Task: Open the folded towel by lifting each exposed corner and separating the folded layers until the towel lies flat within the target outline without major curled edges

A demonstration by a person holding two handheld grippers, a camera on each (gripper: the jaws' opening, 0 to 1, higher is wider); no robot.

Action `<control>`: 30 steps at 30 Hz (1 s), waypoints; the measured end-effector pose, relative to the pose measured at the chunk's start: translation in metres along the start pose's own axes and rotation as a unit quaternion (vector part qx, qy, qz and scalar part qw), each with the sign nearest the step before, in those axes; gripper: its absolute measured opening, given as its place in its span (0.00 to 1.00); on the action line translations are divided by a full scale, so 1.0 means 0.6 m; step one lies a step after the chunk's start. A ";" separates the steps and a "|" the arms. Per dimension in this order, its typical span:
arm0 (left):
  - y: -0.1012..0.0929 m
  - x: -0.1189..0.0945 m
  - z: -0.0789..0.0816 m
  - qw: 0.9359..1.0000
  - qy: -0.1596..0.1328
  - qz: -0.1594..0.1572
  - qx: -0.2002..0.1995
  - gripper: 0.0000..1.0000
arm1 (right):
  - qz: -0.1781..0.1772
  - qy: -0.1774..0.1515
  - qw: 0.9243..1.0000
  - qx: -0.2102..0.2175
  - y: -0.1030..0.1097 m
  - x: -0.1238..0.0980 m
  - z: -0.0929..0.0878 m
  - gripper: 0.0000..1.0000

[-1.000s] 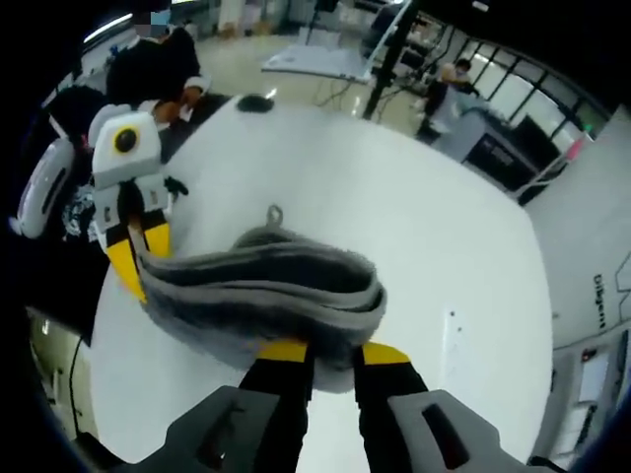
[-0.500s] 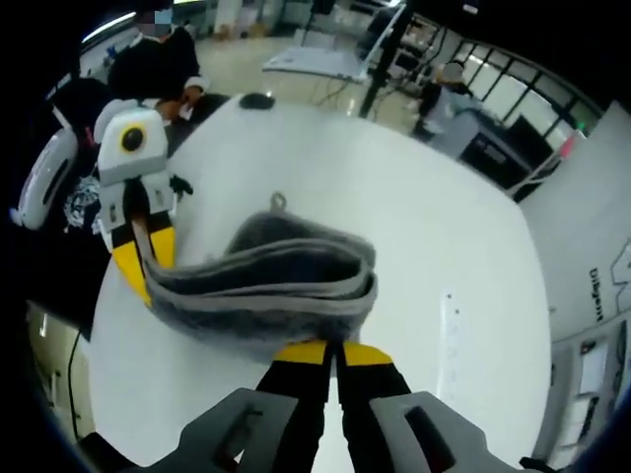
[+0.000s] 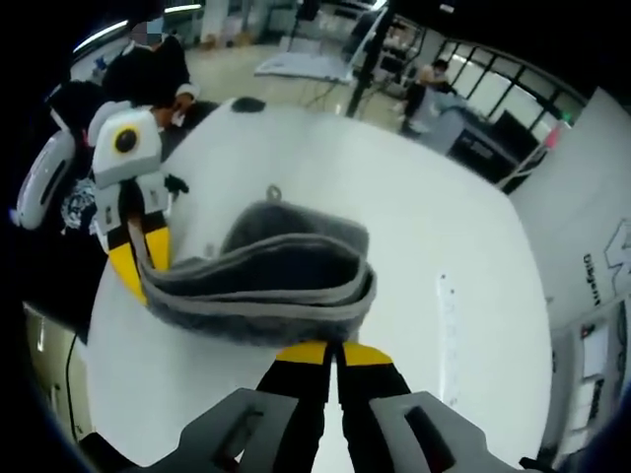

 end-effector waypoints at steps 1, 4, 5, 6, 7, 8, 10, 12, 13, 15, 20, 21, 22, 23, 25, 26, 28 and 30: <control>-0.001 0.002 -0.002 1.000 0.003 -0.001 0.002 0.06 | -0.001 -0.003 1.000 0.004 -0.004 0.000 -0.005 0.00; -0.002 0.005 -0.007 1.000 0.010 -0.002 0.007 0.07 | -0.003 -0.003 1.000 0.012 -0.004 -0.001 -0.019 0.00; -0.001 0.007 -0.007 1.000 0.012 -0.002 0.008 0.07 | -0.005 -0.004 1.000 0.015 -0.001 -0.002 -0.024 0.00; -0.001 0.008 -0.007 1.000 0.013 -0.002 0.009 0.07 | -0.007 -0.005 1.000 0.015 0.001 -0.003 -0.026 0.00; -0.002 0.011 -0.008 1.000 0.015 -0.002 0.011 0.07 | -0.009 -0.006 1.000 0.017 0.001 -0.005 -0.027 0.00; -0.004 0.014 -0.009 1.000 0.016 -0.002 0.014 0.07 | -0.010 -0.006 1.000 0.017 0.001 -0.006 -0.028 0.00; -0.006 0.020 -0.009 1.000 0.017 -0.002 0.021 0.07 | -0.014 -0.005 1.000 0.016 0.010 -0.006 -0.027 0.00; -0.016 0.030 -0.012 0.999 0.022 -0.004 0.035 0.07 | -0.015 -0.006 1.000 0.019 0.010 -0.007 -0.032 0.00; -0.019 0.032 -0.013 0.999 0.023 -0.004 0.040 0.07 | -0.016 -0.005 1.000 0.020 0.011 -0.008 -0.035 0.00; -0.022 0.037 -0.017 0.998 0.031 -0.004 0.055 0.07 | -0.017 -0.004 1.000 0.024 0.017 -0.008 -0.043 0.00; -0.022 0.047 -0.028 0.997 0.042 -0.003 0.057 0.07 | -0.017 0.003 0.999 0.038 0.015 -0.002 -0.062 0.00; -0.022 0.048 -0.030 0.997 0.043 -0.003 0.059 0.07 | -0.016 0.004 0.999 0.039 0.016 -0.001 -0.064 0.00; -0.023 0.050 -0.033 0.997 0.047 -0.003 0.064 0.07 | -0.016 0.004 0.999 0.039 0.017 -0.001 -0.066 0.00; -0.024 0.051 -0.035 0.996 0.050 -0.002 0.073 0.08 | -0.016 0.004 0.999 0.040 0.019 0.000 -0.068 0.00; -0.026 0.055 -0.036 0.995 0.055 -0.004 0.083 0.08 | -0.015 0.006 0.999 0.042 0.020 0.001 -0.073 0.00; -0.026 0.057 -0.038 0.994 0.058 -0.004 0.087 0.08 | -0.015 0.008 0.999 0.043 0.022 0.003 -0.078 0.00; -0.026 0.063 -0.040 0.992 0.065 -0.005 0.107 0.08 | -0.016 0.011 0.999 0.044 0.021 0.004 -0.084 0.00; -0.029 0.068 -0.043 0.990 0.071 -0.007 0.120 0.08 | -0.017 0.011 0.999 0.047 0.024 0.007 -0.091 0.00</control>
Point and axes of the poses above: the point that each gripper's makers call its tool centre point, and the gripper's own axes: x roughly forward along the fingers, y roughly to its left, z roughly out of its top, the point moved 1 cm from there along -x, roughly backward along the fingers, and after that the axes turned 11 degrees about -z, right-handed, at the moved point
